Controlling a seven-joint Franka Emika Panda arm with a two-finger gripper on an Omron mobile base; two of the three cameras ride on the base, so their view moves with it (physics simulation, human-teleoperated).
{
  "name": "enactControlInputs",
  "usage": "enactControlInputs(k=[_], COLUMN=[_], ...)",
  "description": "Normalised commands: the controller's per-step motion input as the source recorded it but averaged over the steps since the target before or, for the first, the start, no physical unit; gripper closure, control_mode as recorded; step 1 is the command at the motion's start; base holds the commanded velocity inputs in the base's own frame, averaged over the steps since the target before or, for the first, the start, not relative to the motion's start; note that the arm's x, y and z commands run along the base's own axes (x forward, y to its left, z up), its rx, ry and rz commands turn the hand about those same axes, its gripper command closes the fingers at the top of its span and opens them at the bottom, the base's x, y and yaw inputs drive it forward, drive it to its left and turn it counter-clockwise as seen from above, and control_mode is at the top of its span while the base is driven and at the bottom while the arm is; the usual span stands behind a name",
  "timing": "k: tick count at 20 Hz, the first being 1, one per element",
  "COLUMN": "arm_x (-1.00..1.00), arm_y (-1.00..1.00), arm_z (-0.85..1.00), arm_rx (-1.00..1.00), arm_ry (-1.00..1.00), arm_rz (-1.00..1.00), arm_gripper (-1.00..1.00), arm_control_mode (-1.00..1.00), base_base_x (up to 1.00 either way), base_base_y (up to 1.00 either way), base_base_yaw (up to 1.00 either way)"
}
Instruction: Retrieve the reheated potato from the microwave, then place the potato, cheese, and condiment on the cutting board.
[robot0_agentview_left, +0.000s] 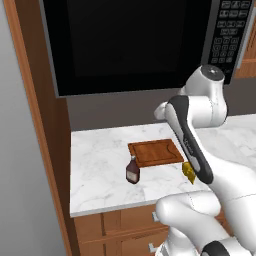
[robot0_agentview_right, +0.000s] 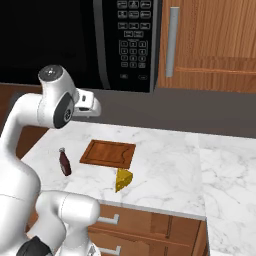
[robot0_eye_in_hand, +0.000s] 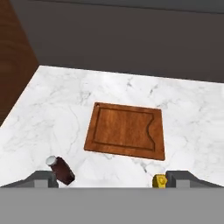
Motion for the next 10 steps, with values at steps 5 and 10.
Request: enactControlInputs(k=[5,10], arm_x=[-0.23,-0.12], arm_y=[-0.06,-0.17], arm_z=[0.44,0.5], arm_rx=[0.0,0.02], arm_ry=[-0.33,-0.06], arm_rz=[-0.11,-0.14], arm_gripper=[-1.0,-1.0], arm_control_mode=[-1.0,-1.0], base_base_x=[0.0,0.0], base_base_y=[0.0,0.0], base_base_yaw=[0.0,0.0])
